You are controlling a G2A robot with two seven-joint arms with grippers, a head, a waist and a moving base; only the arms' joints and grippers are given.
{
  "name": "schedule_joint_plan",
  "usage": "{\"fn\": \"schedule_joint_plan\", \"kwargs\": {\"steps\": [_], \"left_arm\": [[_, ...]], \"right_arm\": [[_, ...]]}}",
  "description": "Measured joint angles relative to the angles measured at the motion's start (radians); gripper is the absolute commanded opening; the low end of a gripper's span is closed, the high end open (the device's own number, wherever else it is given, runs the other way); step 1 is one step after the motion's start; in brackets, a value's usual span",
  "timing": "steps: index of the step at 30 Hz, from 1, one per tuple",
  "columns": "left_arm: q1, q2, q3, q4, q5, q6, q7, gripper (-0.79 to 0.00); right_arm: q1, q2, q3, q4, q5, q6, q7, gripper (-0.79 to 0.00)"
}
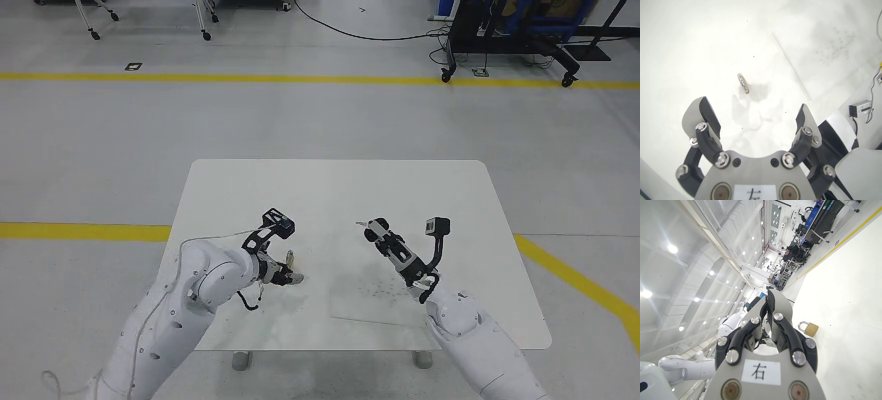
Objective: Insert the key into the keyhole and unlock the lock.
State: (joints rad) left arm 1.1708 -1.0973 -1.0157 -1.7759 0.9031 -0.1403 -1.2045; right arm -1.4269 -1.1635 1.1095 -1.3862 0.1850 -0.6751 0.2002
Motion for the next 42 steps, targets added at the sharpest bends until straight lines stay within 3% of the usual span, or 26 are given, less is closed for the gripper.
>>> {"fn": "schedule_joint_plan", "kwargs": {"steps": [4,5,6,7,8,9,12,15,21,25,26,28,42], "left_arm": [[-0.021,-0.006,0.048,0.016,0.051,0.012,-0.030,-0.015],[-0.027,-0.009,0.059,0.028,0.064,0.022,-0.022,-0.102],[-0.032,-0.012,0.067,0.037,0.075,0.032,-0.013,-0.243],[-0.037,-0.014,0.077,0.049,0.089,0.043,-0.007,-0.277],[-0.046,-0.018,0.091,0.057,0.116,0.063,-0.008,-0.416],[-0.049,-0.023,0.098,0.059,0.130,0.084,-0.003,-0.446],[-0.064,-0.035,0.130,0.107,0.118,0.137,0.057,-0.419],[-0.100,-0.052,0.170,0.159,0.150,0.183,0.027,-0.425],[-0.168,-0.085,0.216,0.234,0.133,0.258,0.050,-0.493],[-0.189,-0.100,0.235,0.277,0.126,0.266,0.066,-0.493],[-0.194,-0.103,0.239,0.287,0.124,0.268,0.069,-0.526],[-0.200,-0.108,0.244,0.294,0.123,0.272,0.073,-0.785],[-0.180,-0.118,0.233,0.259,0.157,0.283,0.081,-0.785]], "right_arm": [[0.000,0.000,0.000,0.000,0.000,0.000,0.000,-0.785],[0.000,0.000,0.000,0.000,0.000,0.000,0.000,-0.785],[0.000,0.000,0.000,0.000,0.000,0.000,0.000,-0.785],[0.000,0.000,0.000,0.000,0.000,0.000,0.000,-0.785],[0.000,0.000,0.000,0.000,0.000,0.000,0.000,-0.785],[0.000,0.000,0.000,0.000,0.000,0.000,0.000,-0.785],[0.000,0.000,0.000,0.000,0.000,0.000,0.000,-0.785],[0.000,0.000,0.000,0.000,0.000,0.000,0.000,-0.785],[0.000,0.000,0.000,0.000,0.000,0.000,0.000,-0.785],[0.000,0.000,0.000,0.000,0.000,0.000,0.000,-0.785],[0.000,0.000,0.000,0.000,0.000,0.000,0.000,-0.785],[0.000,0.000,0.000,0.000,0.000,0.000,0.000,-0.785],[0.000,0.000,0.000,0.000,0.000,0.000,0.000,-0.785]]}}
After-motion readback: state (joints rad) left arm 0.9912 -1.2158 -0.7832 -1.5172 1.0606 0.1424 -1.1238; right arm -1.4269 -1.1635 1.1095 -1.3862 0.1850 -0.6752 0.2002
